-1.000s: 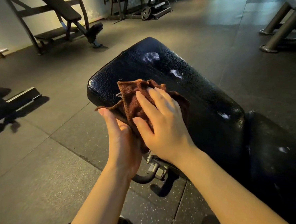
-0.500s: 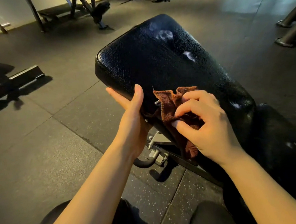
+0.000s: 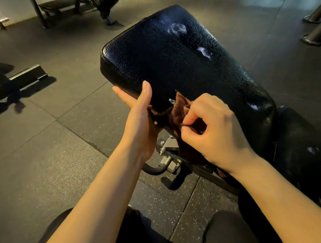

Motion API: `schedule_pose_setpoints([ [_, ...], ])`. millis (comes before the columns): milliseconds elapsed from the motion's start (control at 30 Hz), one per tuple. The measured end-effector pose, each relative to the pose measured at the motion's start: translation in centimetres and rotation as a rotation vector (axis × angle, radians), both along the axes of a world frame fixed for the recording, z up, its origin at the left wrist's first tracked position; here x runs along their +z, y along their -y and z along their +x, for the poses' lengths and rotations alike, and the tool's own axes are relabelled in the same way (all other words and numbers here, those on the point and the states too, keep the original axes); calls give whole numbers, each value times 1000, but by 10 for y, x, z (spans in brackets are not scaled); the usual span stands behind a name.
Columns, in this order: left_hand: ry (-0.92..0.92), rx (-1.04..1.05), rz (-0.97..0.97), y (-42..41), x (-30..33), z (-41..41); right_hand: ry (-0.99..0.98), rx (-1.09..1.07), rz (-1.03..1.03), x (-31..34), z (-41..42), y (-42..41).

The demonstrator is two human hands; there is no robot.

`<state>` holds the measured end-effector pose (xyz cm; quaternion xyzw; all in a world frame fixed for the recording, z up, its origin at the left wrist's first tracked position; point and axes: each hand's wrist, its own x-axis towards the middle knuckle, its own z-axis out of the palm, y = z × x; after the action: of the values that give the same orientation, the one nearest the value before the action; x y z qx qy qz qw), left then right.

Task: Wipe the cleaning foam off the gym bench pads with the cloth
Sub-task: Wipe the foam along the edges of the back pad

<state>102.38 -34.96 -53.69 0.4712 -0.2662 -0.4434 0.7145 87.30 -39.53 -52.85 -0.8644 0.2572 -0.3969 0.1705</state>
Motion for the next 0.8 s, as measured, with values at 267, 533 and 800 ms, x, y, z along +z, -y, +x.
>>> schedule_pose_setpoints([
  [267,1,-23,21,-1,1,2,1,1,100,-33,-57,-9],
  [533,-35,-63,48,3,0,5,102,-59,-93,2,23,-6],
  [800,7,-18,-7,-1,3,3,33,-91,-2,-24,-28,-18],
])
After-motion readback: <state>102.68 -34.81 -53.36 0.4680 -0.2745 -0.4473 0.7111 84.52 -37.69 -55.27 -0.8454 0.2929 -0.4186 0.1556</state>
